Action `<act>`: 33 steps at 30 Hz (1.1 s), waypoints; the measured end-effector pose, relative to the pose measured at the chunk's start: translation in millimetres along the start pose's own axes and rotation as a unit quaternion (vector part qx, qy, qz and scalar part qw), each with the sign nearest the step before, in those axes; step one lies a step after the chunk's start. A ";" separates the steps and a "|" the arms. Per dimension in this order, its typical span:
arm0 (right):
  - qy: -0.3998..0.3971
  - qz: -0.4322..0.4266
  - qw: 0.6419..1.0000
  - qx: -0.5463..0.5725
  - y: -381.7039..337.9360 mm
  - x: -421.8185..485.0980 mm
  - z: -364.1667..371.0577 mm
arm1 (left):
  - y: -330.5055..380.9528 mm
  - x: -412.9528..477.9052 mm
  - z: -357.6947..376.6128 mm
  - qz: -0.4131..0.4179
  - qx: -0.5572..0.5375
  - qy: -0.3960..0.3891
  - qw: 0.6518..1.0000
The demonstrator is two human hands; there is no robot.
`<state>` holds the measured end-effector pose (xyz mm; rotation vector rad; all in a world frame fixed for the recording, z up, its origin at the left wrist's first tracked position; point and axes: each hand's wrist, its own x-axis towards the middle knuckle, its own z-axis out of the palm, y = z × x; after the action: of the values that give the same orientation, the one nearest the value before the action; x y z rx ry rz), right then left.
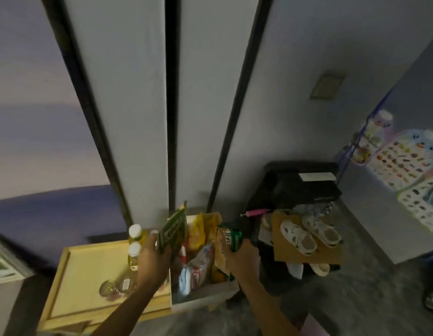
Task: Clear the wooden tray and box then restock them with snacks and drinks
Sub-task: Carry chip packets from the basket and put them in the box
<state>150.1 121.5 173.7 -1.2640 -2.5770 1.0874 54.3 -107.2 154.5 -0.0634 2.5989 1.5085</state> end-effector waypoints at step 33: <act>-0.121 -0.166 0.972 -0.117 86.5 5.5 84.3 | -53.1 -62.2 73.8 0.069 0.322 -0.200 0.923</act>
<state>174.4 113.4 55.5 -0.7248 -3.0280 0.9429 128.5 -71.6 81.2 0.4507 2.6305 0.5379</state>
